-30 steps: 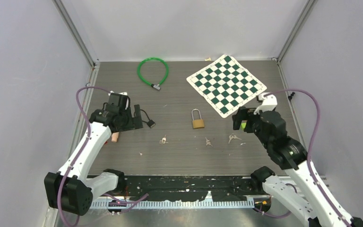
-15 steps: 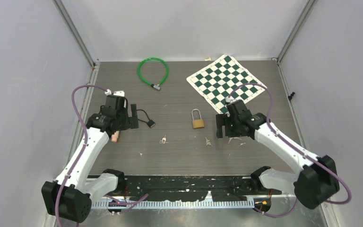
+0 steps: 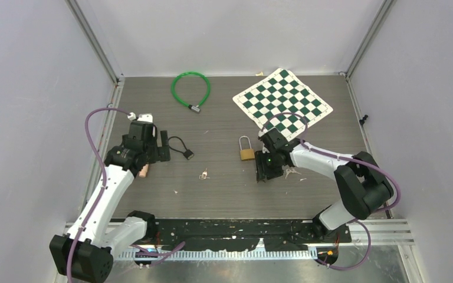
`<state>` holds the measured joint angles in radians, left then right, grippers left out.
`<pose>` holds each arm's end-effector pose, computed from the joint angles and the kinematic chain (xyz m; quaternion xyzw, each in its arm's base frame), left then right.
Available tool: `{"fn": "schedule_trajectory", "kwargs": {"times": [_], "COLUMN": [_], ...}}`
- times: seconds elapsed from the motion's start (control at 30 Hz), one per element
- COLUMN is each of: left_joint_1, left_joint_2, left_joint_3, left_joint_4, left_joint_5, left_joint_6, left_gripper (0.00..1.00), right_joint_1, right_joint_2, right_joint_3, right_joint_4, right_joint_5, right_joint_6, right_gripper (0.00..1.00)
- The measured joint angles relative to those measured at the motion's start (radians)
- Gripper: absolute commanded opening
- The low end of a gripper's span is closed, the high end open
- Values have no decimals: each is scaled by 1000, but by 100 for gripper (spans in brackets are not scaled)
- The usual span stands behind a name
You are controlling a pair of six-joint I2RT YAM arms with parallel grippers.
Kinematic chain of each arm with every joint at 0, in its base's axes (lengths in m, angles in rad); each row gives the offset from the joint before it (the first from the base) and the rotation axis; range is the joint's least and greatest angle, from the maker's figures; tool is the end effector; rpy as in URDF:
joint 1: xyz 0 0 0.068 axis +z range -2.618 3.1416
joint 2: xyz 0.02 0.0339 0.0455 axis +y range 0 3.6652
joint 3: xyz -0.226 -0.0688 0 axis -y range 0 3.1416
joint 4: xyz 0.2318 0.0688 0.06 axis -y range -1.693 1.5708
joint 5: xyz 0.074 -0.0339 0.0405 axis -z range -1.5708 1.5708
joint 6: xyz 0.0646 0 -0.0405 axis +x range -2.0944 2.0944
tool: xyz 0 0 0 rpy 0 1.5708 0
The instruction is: Unlock with the key
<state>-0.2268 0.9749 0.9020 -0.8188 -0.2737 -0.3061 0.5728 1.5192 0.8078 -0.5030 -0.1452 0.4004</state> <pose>0.2127 -0.0312 0.2375 -0.0824 0.9316 0.0372 0.3522 0.2229 0.1549 0.1041 -0.0973 0.9768 0.1458 0.1229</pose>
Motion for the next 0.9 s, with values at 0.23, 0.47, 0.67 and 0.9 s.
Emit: {"fn": "schedule_trajectory", "kwargs": {"times": [0.23,0.47,0.67,0.9], "left_joint_1": [0,0,0,0], "left_joint_2": [-2,-2,-2,-2], "left_joint_3": [-2,-3,-3,-8], "left_joint_4": [0,0,1,8], "left_joint_5": [0,0,1,14], "left_joint_6": [0,0,0,0], "left_gripper": [100,99,100,100], "right_joint_1": [35,98,160,204], "right_joint_2": [34,54,52,62], "right_joint_3": [23,45,46,56], "right_joint_4": [29,28,24,9], "right_joint_5": [-6,57,136,225], "right_joint_6": [6,8,13,14], "right_gripper": [45,39,39,21]}}
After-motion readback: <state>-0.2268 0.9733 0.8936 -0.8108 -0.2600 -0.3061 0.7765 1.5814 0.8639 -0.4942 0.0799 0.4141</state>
